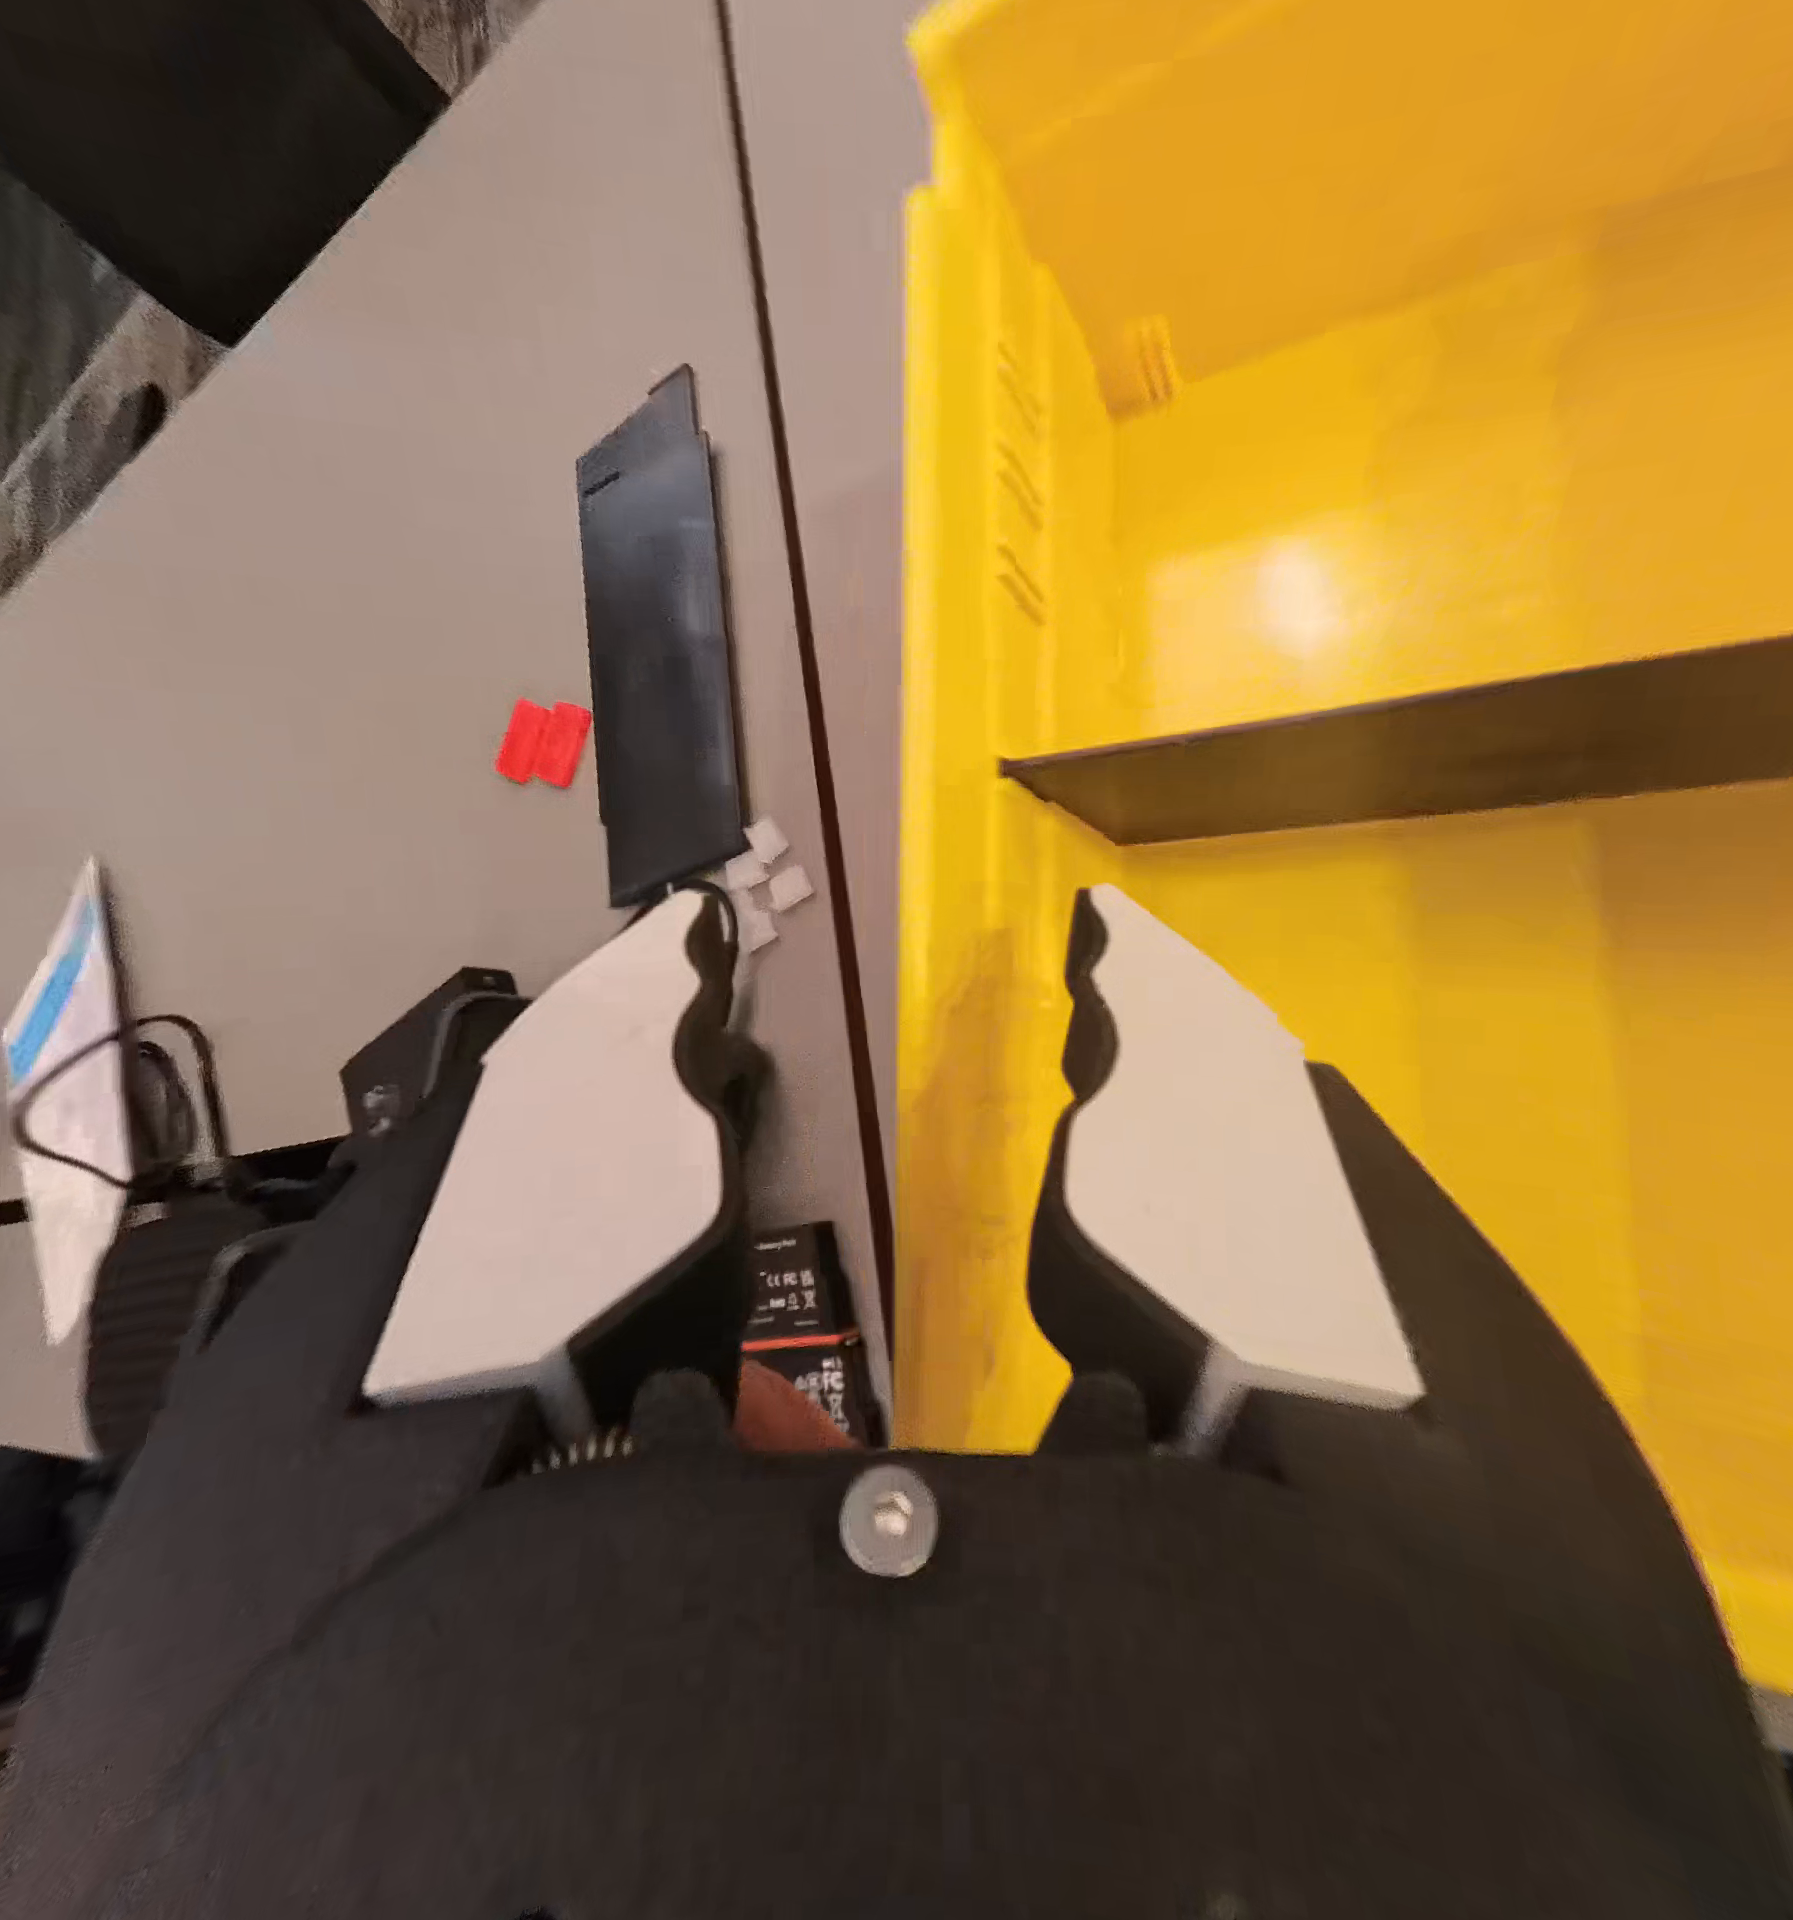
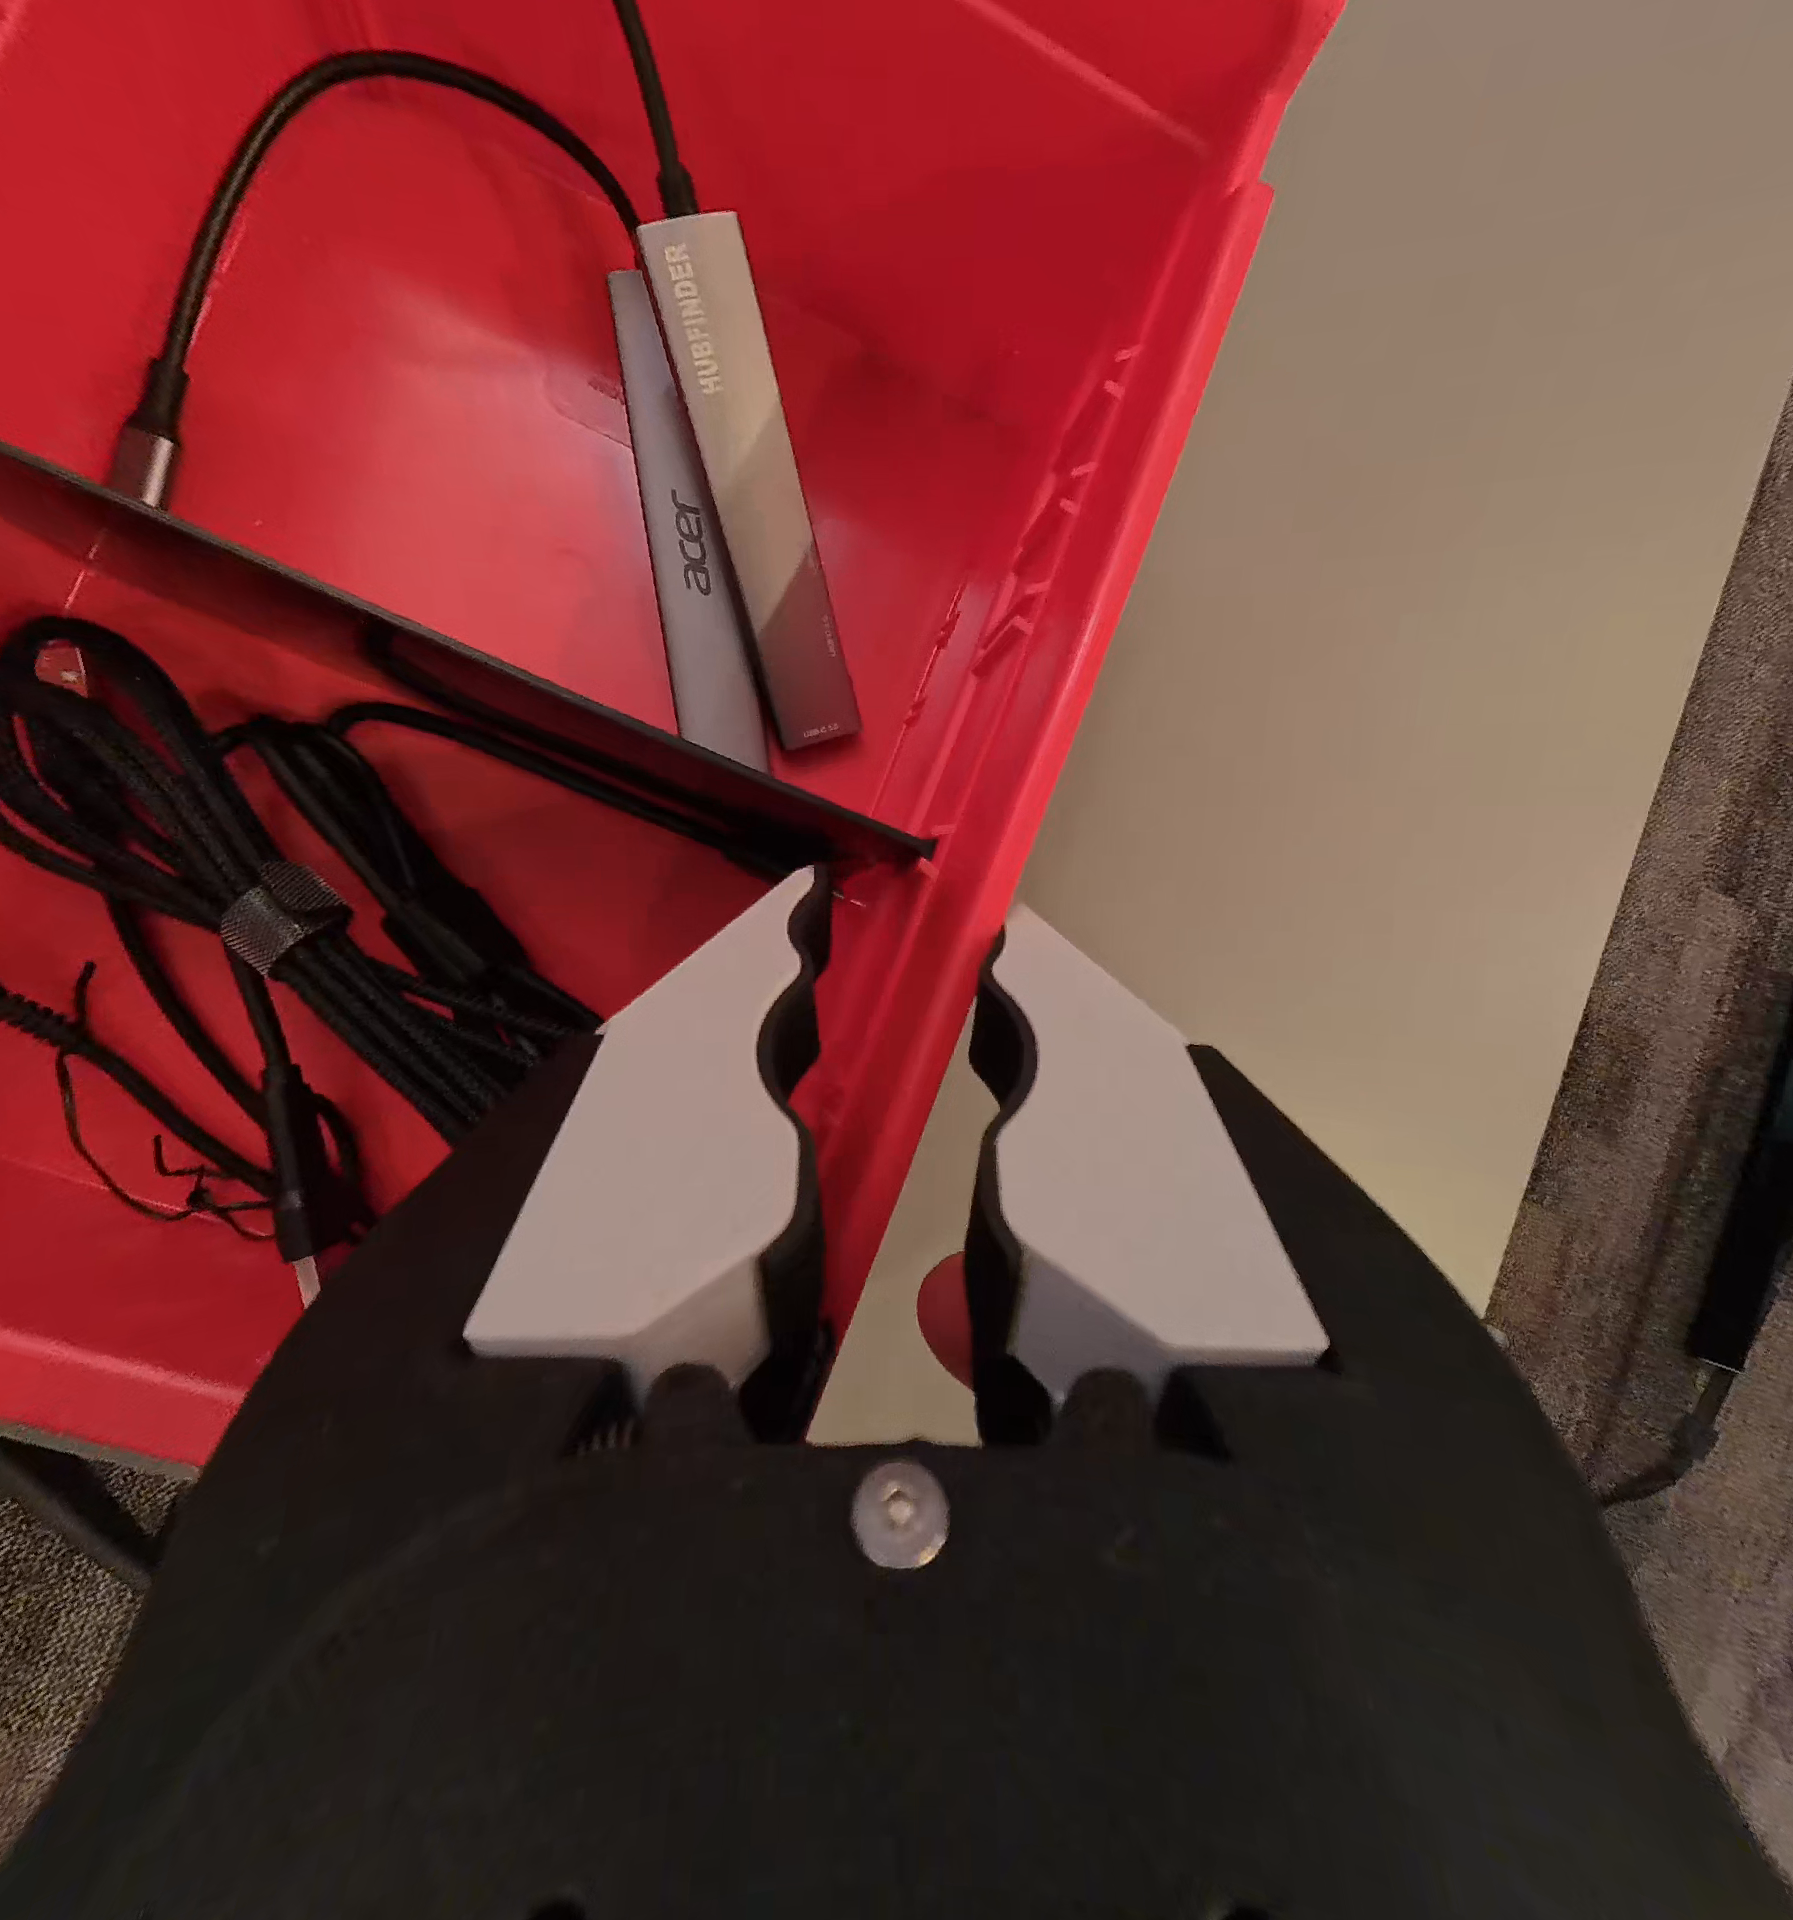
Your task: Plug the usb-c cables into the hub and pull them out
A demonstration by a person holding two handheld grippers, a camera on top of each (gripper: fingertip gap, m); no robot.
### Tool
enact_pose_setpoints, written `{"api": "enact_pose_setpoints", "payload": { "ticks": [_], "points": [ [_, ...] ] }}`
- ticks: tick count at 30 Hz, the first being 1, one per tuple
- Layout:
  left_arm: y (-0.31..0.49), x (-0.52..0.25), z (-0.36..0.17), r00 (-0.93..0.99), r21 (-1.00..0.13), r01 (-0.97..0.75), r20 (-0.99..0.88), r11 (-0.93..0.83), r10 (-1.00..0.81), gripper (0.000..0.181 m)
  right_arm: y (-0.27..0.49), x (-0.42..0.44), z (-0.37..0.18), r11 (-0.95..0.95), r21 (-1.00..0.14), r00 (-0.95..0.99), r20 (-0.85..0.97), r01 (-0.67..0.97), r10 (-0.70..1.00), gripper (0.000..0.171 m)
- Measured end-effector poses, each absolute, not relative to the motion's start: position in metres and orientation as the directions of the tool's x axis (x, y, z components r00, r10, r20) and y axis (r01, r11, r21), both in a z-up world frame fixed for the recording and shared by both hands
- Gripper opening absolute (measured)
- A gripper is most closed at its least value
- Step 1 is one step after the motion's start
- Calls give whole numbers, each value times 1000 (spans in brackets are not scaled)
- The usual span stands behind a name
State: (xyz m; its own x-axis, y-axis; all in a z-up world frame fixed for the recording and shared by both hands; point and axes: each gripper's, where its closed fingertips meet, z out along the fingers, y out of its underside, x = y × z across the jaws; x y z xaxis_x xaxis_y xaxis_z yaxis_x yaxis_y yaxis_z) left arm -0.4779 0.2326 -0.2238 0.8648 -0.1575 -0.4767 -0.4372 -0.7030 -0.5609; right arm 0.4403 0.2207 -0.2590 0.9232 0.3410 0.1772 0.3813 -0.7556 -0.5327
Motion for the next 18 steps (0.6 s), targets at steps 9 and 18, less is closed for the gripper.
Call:
{"api": "enact_pose_setpoints", "payload": {
  "ticks": [9, 18],
  "points": [
    [197, -474, -282, 903, -442, -412, -314, -797, -293, 32, 225, 390, -259, -725, -537, 896, 163, 431, 413, 21],
    [183, -392, -274, 951, -617, -291, -108, -731, -288, 7, 224, 323, -262, -692, -633, 906, 39, 349, 421, 34]
  ]
}}
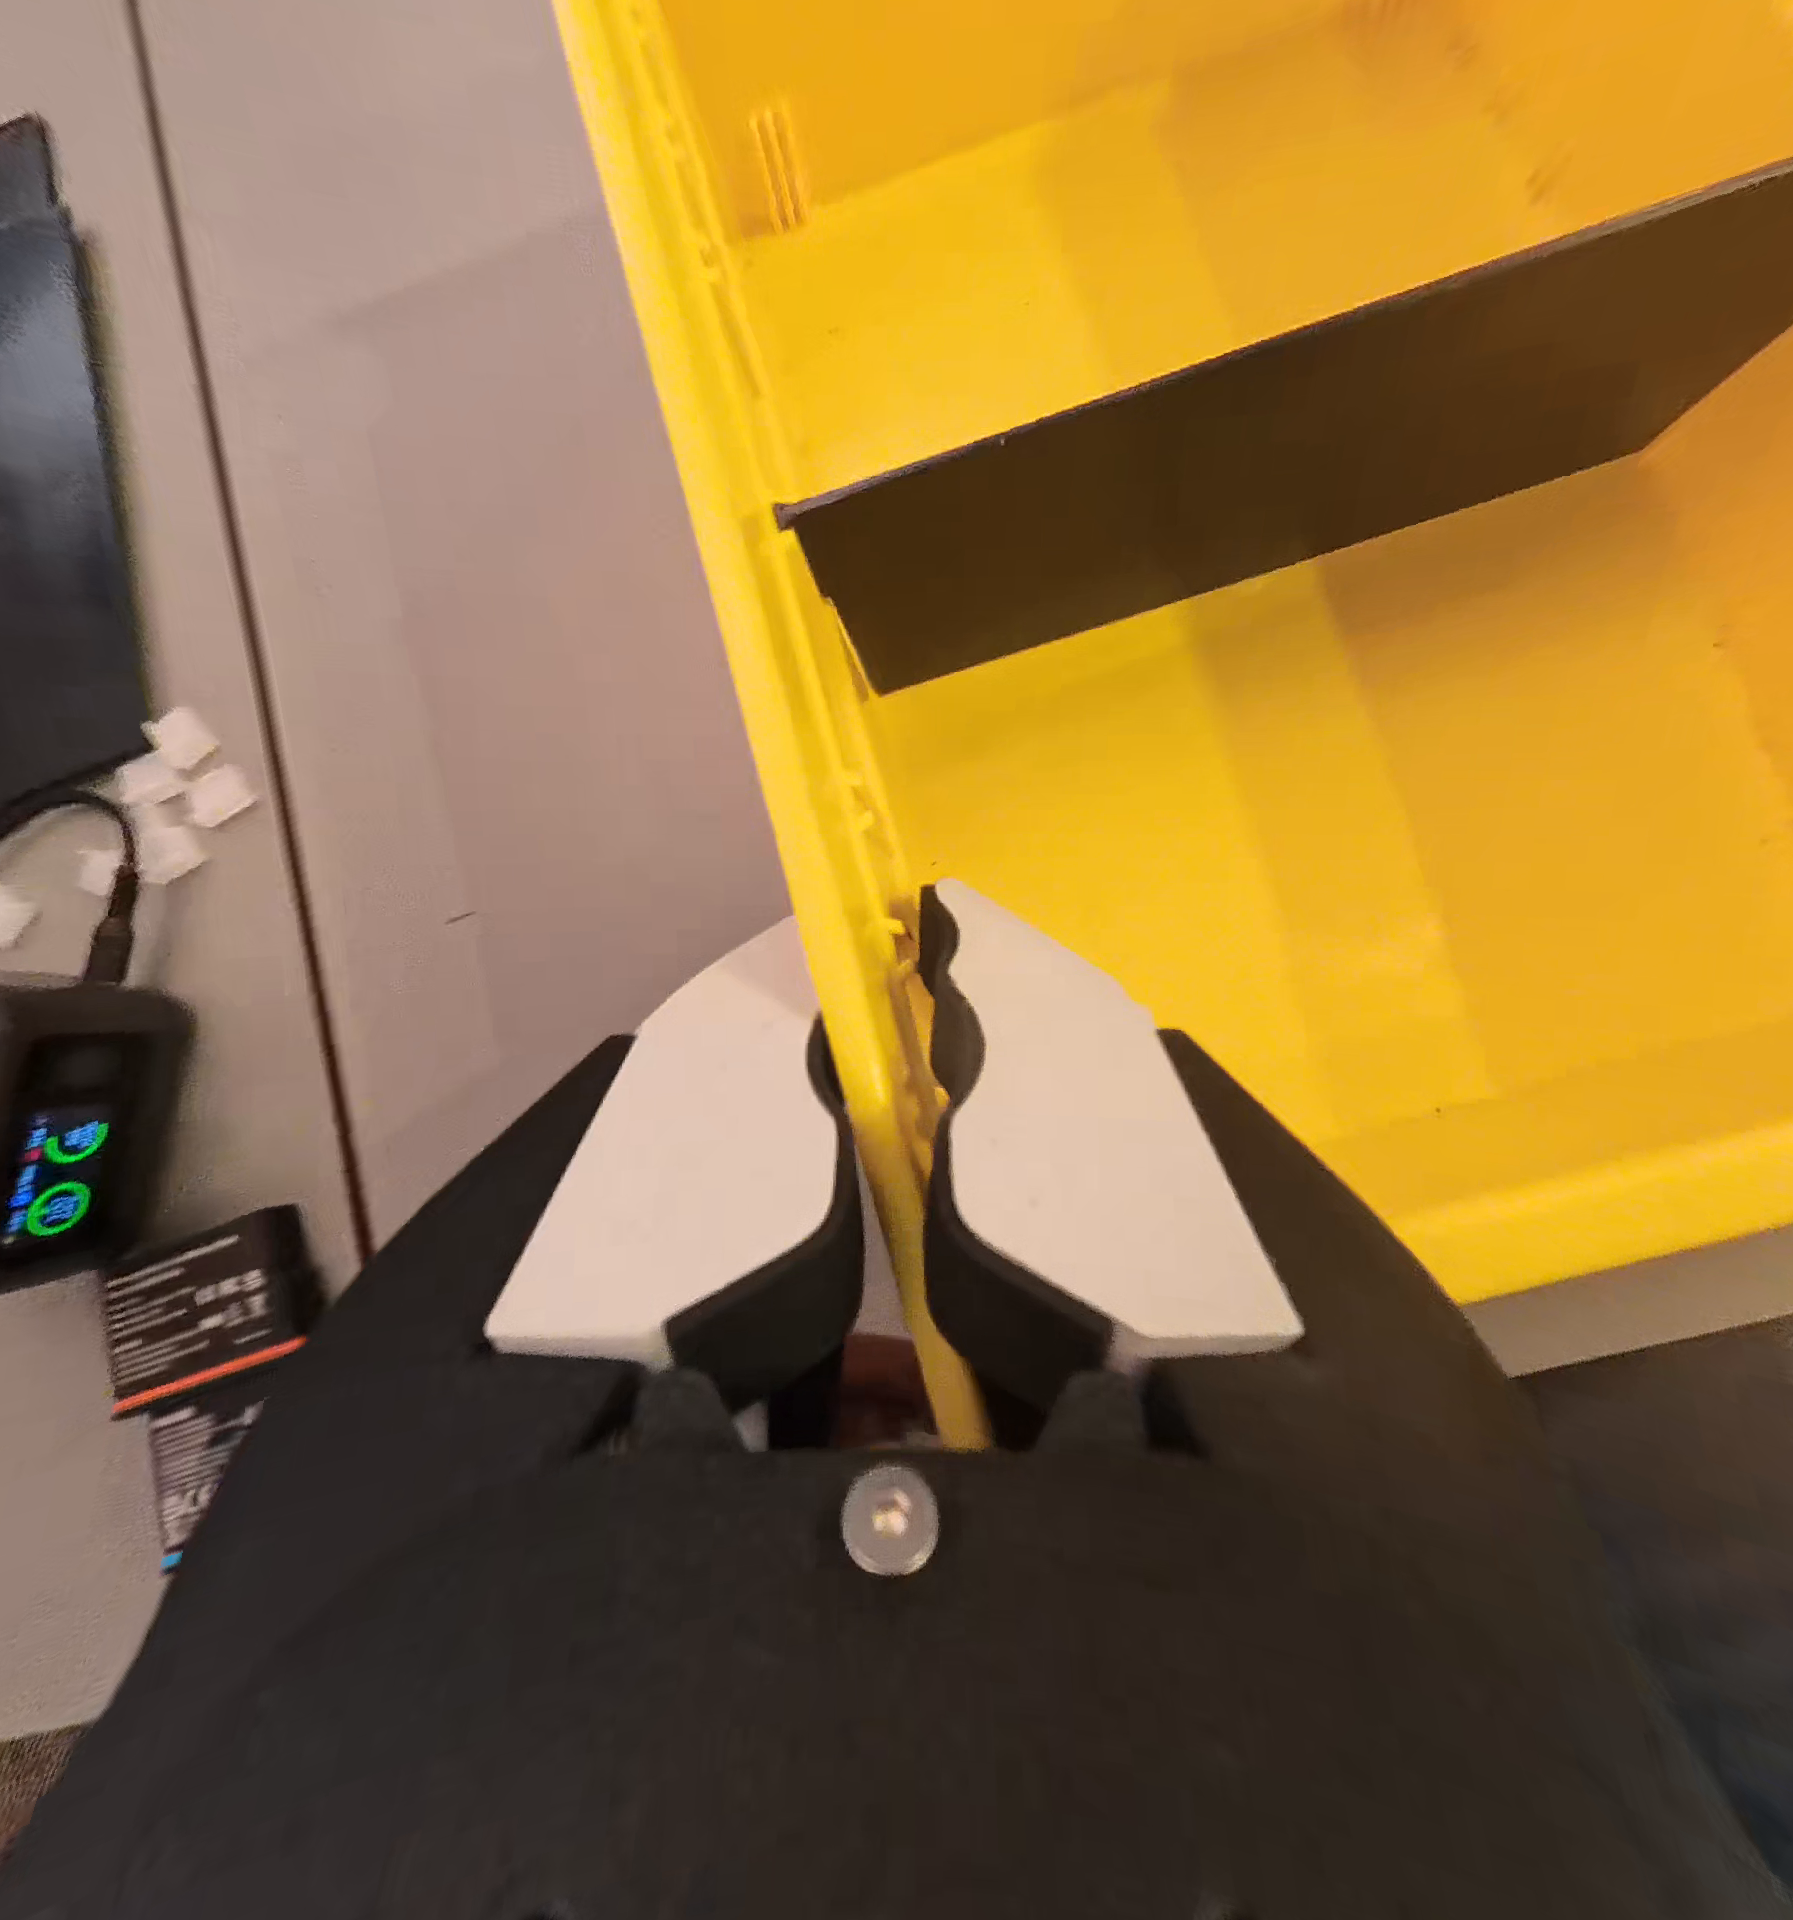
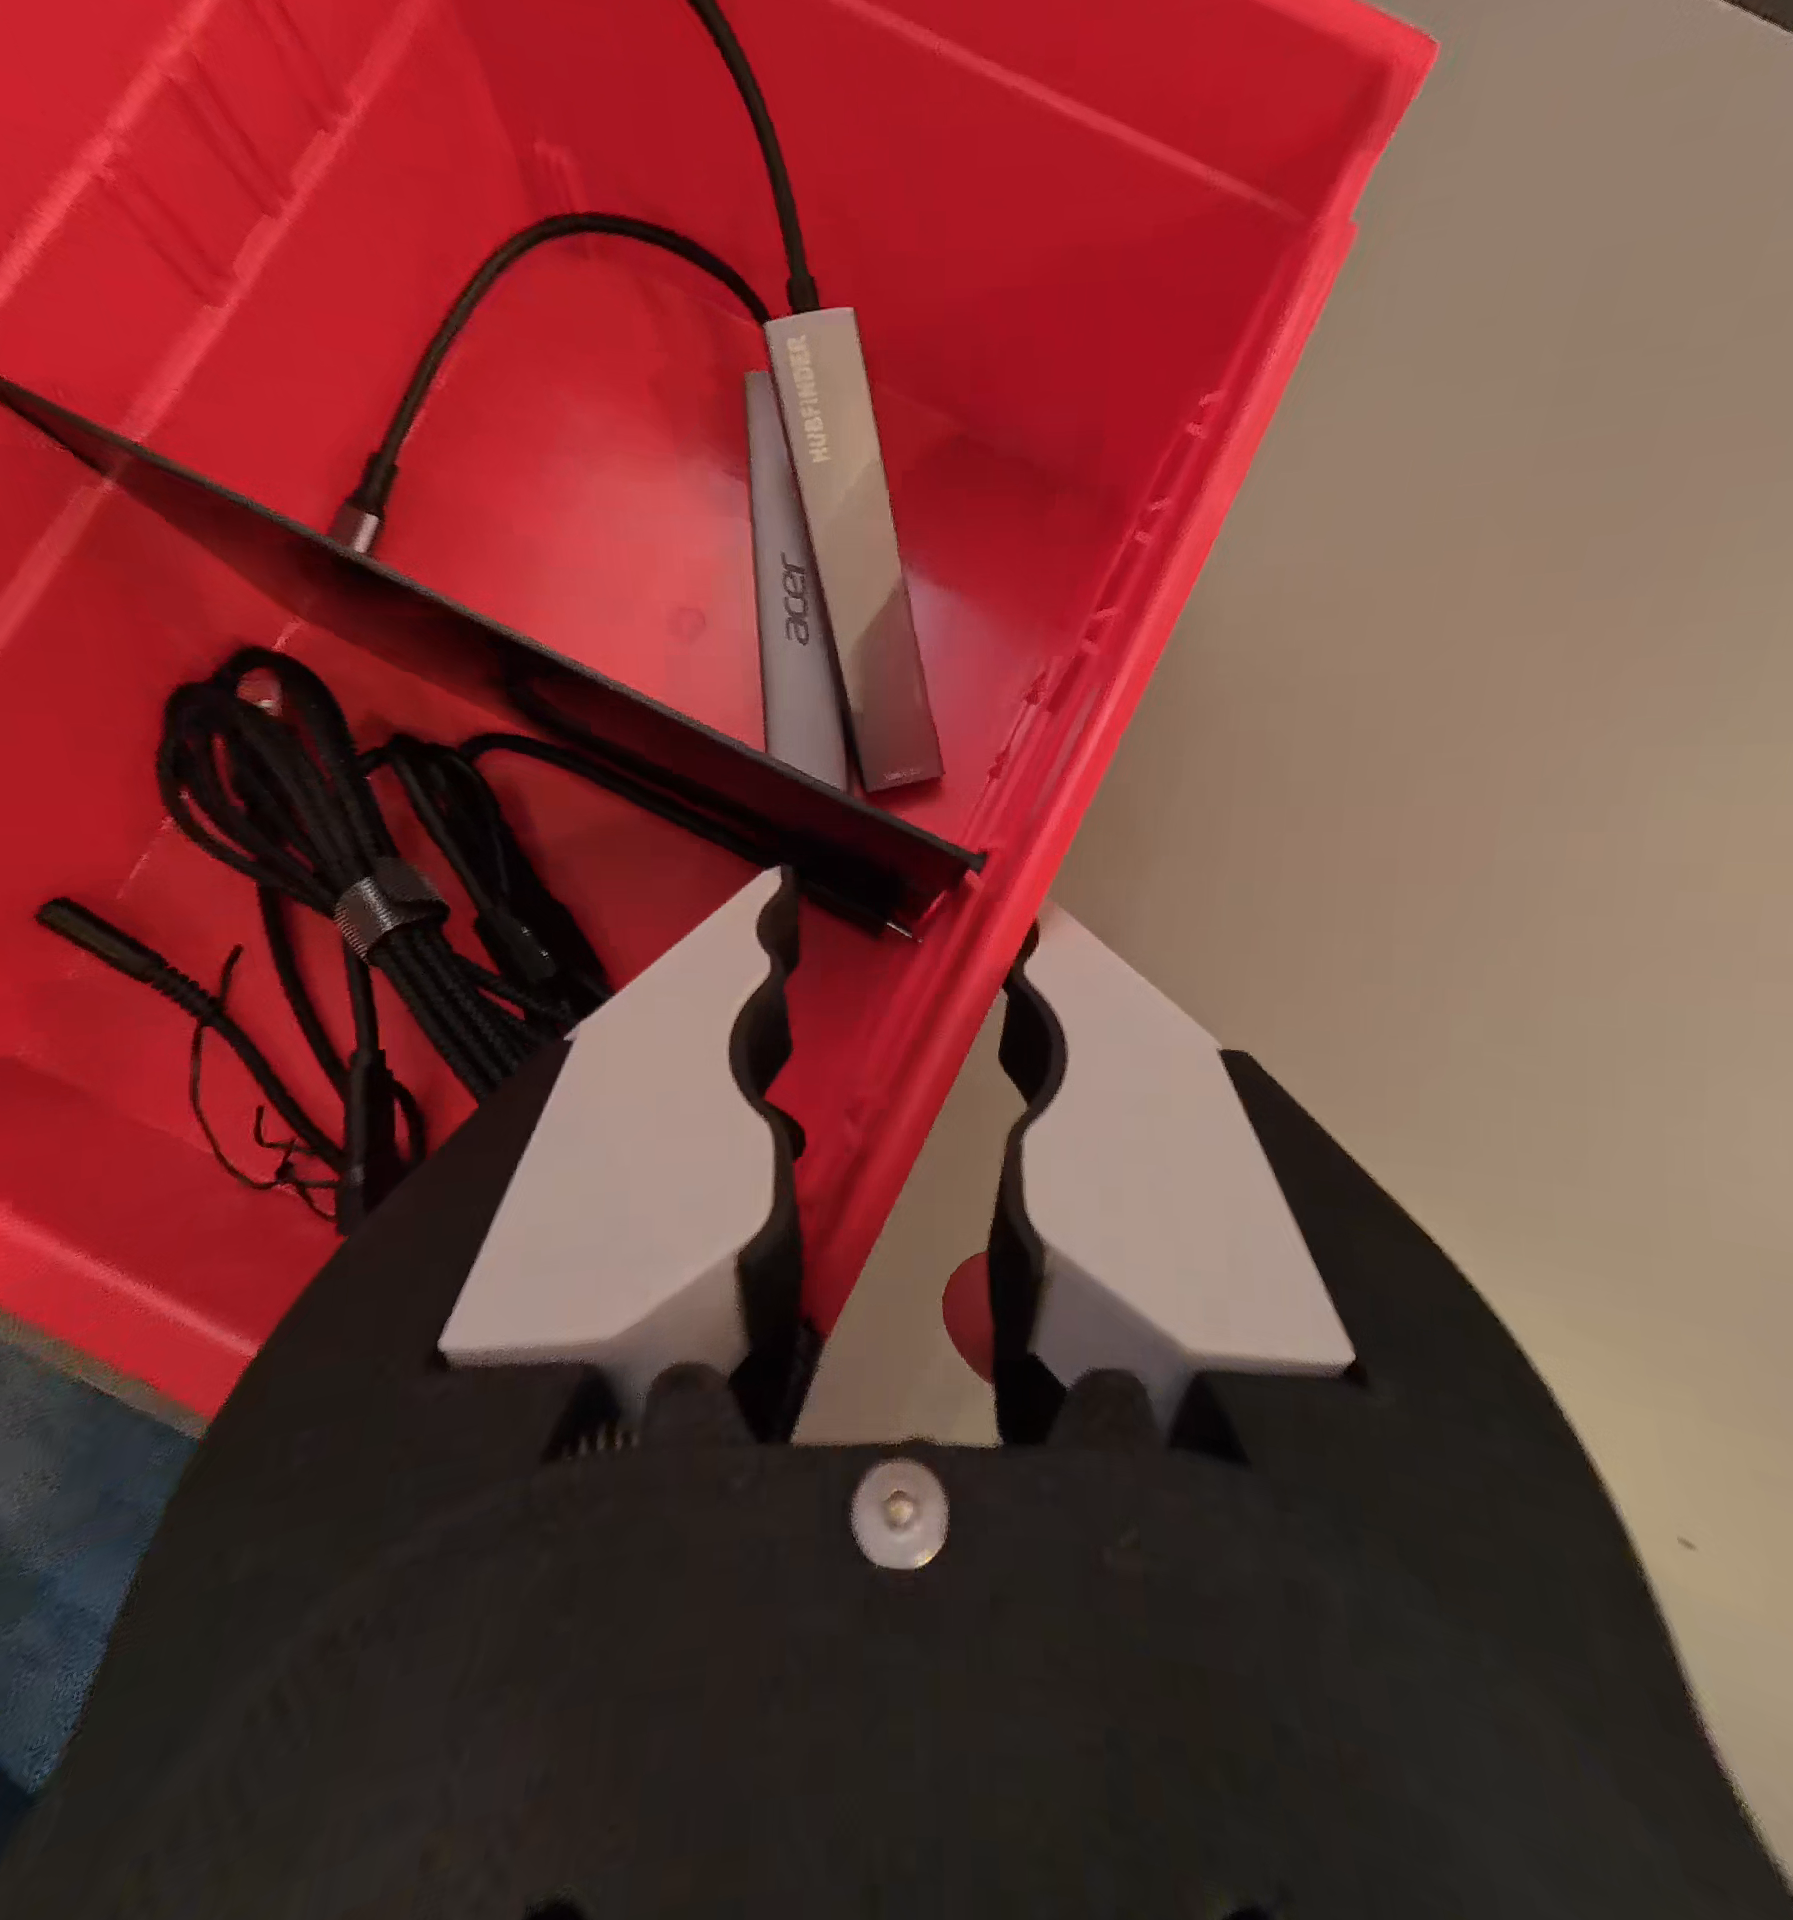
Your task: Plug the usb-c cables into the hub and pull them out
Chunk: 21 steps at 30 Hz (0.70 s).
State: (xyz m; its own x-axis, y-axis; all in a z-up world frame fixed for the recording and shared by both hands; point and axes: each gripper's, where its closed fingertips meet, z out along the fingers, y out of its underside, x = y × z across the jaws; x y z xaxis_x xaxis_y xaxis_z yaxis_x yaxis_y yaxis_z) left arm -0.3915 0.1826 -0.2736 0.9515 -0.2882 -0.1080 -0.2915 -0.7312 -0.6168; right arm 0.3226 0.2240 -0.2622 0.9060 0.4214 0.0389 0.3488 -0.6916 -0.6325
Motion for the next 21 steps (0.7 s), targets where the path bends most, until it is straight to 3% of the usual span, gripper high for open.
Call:
{"api": "enact_pose_setpoints", "payload": {
  "ticks": [9, 17, 21],
  "points": [
    [190, -335, -260, 940, -722, -258, -35, -642, -339, 6, 224, 257, -262, -631, -719, 911, 8, 292, 412, 44],
    [180, -350, -227, 962, -806, -143, 24, -575, -273, 6, 236, 176, -261, -577, -757, 880, -5, 307, 475, 49],
    [162, -377, -202, 973, -852, -106, 19, -514, -232, 6, 238, 120, -259, -575, -771, 852, -83, 273, 516, 59]
  ]
}}
